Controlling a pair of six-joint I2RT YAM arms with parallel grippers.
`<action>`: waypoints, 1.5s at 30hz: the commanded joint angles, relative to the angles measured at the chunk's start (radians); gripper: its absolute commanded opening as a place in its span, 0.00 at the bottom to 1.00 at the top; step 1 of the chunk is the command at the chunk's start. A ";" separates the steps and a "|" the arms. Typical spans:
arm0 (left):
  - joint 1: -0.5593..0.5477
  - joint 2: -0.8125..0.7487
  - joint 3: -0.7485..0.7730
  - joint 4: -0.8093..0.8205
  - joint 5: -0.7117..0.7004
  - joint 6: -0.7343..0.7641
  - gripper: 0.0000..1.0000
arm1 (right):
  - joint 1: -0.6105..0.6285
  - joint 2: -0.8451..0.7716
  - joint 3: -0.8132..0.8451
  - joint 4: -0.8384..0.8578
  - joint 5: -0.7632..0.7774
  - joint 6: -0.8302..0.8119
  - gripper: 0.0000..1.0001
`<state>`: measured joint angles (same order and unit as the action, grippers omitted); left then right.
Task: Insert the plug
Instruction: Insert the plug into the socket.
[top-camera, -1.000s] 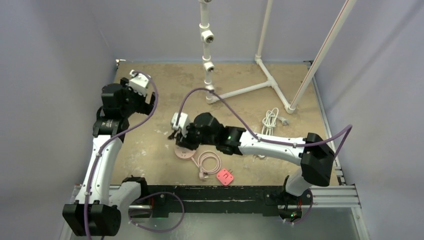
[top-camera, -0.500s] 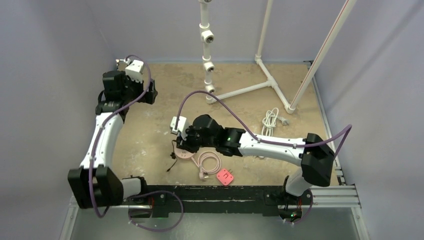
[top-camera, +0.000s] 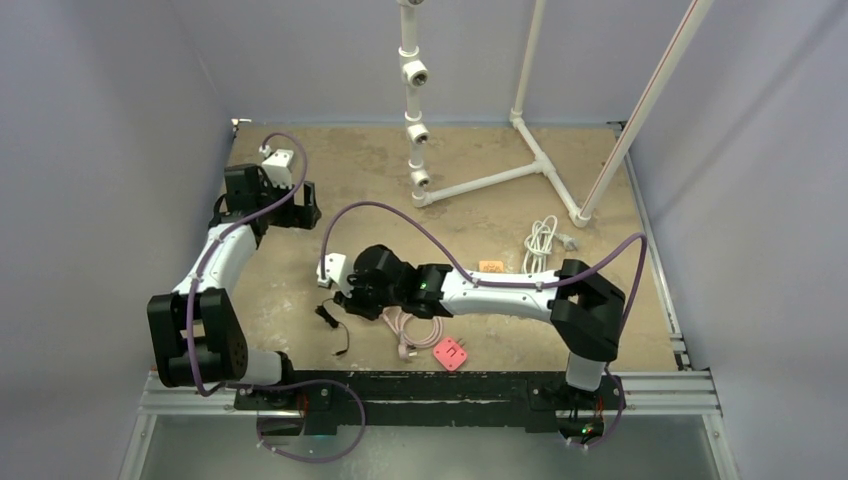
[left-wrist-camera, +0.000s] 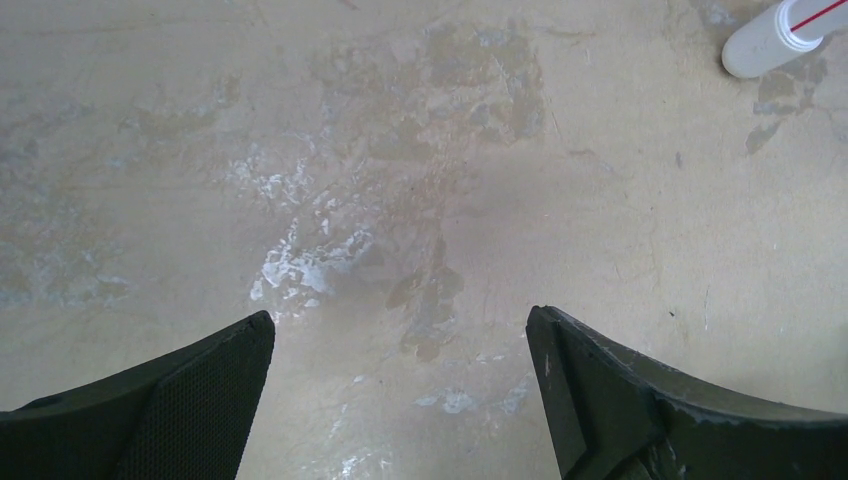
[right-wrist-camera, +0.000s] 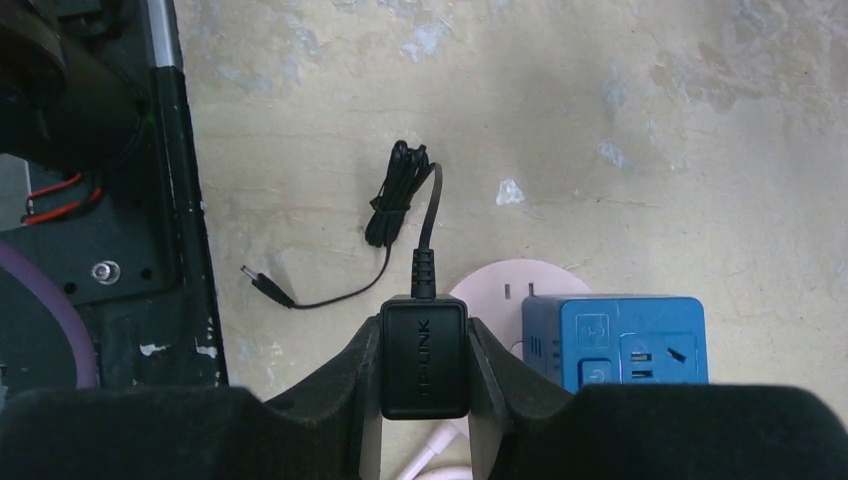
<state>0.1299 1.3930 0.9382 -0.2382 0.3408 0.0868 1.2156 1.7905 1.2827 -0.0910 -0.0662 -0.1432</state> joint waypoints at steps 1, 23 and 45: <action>0.005 -0.012 -0.023 0.083 0.067 -0.017 0.98 | -0.008 -0.052 -0.037 0.023 0.026 -0.031 0.00; 0.006 -0.022 -0.073 0.083 0.143 0.001 0.98 | -0.062 -0.077 -0.168 0.235 -0.052 -0.097 0.00; 0.006 -0.023 -0.070 0.074 0.136 0.001 0.98 | -0.062 -0.025 -0.158 0.214 -0.067 -0.114 0.00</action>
<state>0.1299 1.3926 0.8700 -0.1875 0.4614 0.0891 1.1515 1.7622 1.1034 0.0982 -0.1062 -0.2417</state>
